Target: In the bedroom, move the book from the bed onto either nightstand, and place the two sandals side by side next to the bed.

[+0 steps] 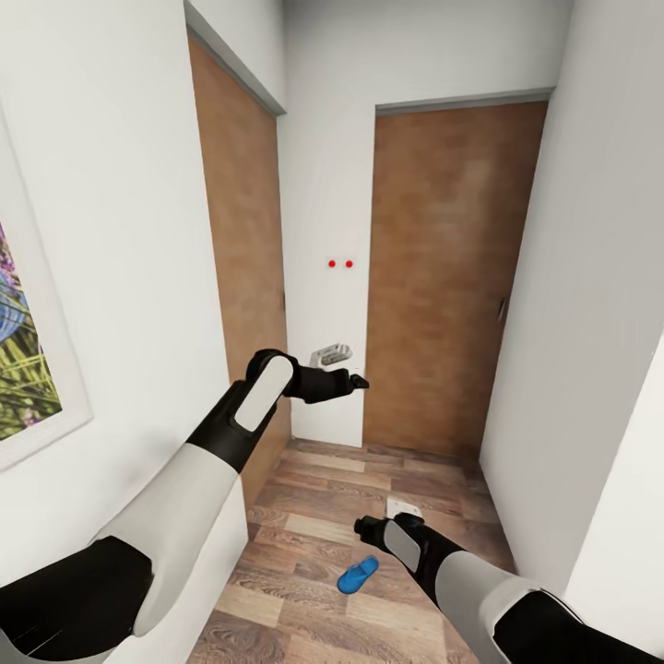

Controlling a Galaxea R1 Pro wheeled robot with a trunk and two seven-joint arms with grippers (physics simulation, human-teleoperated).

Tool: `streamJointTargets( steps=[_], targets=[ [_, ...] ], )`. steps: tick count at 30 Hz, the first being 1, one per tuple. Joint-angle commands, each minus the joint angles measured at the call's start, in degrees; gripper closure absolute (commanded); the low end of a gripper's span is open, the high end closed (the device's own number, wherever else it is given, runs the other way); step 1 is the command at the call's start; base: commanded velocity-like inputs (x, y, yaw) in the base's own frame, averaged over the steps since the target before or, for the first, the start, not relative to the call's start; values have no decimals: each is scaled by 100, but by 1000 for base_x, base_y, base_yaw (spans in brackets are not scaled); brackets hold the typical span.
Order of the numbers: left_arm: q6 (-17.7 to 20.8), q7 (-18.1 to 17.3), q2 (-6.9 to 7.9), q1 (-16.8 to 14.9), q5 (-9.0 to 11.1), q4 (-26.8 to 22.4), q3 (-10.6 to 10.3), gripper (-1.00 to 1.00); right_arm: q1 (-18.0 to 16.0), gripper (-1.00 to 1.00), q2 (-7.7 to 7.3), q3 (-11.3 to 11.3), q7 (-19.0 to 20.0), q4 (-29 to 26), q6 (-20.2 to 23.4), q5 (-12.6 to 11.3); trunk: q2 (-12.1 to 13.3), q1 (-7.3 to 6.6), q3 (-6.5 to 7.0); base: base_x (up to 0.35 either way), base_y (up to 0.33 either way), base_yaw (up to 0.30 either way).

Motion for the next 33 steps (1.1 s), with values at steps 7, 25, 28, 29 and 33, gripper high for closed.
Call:
streamJointTargets(
  steps=[7, 25, 28, 29, 33],
  targets=[
    [4, 56, 0, -2, 147, 79, -13, -100, -7, -100, -4, 41, -87, -13, 40, -51, -287, 156, -192, 0, 0, 68],
    [0, 29, 0, -642, 507, 808, -15, -100, -409, -100, -16, 31, -372, -13, 248, -713, -1009, 551, -677, 0, 0, 69],
    [0, -56, 0, -759, 619, 878, -18, -100, -441, -100, -17, 30, -432, -13, 254, -961, -1130, 617, -758, 0, 0, 71],
    [2, -90, 0, -776, 636, 883, -24, -100, -446, -100, -16, 30, -440, -11, 254, -999, -1170, 639, -785, 0, 0, 71],
    [4, -351, 0, -822, 679, 898, -127, -100, -460, -100, -9, 32, -462, -12, 244, -1098, -1330, 727, -893, 0, 0, 72]
  ],
)
